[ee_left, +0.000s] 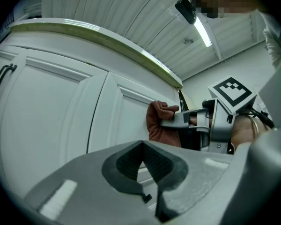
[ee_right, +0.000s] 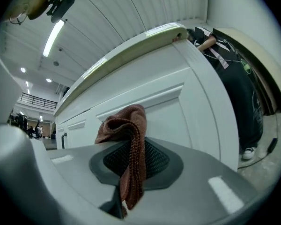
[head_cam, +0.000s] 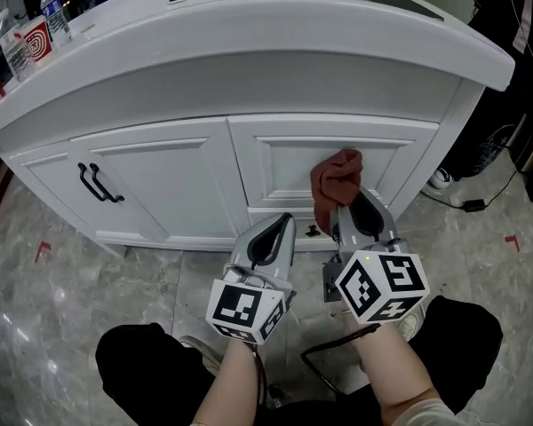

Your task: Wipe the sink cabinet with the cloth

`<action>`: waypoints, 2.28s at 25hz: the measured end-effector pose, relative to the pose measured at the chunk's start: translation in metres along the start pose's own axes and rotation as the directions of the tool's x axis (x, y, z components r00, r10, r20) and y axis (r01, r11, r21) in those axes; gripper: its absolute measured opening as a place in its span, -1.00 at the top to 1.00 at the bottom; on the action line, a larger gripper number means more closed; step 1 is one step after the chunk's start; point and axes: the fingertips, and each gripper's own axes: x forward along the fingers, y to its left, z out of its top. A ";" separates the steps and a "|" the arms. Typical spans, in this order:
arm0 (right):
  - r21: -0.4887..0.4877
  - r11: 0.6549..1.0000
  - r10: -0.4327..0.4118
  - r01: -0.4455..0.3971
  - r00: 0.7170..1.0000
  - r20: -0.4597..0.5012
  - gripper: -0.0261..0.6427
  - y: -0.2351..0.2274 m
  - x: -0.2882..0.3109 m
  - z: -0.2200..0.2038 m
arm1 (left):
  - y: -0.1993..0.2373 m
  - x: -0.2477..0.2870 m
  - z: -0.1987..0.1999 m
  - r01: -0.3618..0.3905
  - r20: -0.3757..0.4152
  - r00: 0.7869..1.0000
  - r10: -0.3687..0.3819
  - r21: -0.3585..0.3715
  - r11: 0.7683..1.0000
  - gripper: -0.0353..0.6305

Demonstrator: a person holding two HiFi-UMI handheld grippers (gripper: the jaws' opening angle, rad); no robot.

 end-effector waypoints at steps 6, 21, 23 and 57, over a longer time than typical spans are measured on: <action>0.013 1.000 -0.007 0.007 1.000 -0.009 0.66 -0.022 0.003 0.001 | -0.013 0.009 -0.006 0.023 -0.012 1.000 -0.023 -0.002 1.000 0.89; -0.072 0.994 -0.082 0.081 0.997 -0.007 0.66 -0.066 -0.003 0.009 | -0.036 0.028 -0.018 0.050 -0.043 0.998 -0.050 0.002 0.999 0.89; -0.081 0.992 -0.100 0.100 0.995 0.002 0.66 -0.075 -0.009 0.014 | -0.042 0.031 -0.021 0.058 -0.045 0.997 -0.058 -0.005 0.998 0.89; 0.032 0.978 0.209 -0.207 0.970 -0.128 0.66 0.090 0.052 -0.091 | 0.070 -0.049 -0.029 -0.183 -0.043 0.982 0.181 -0.027 0.983 0.89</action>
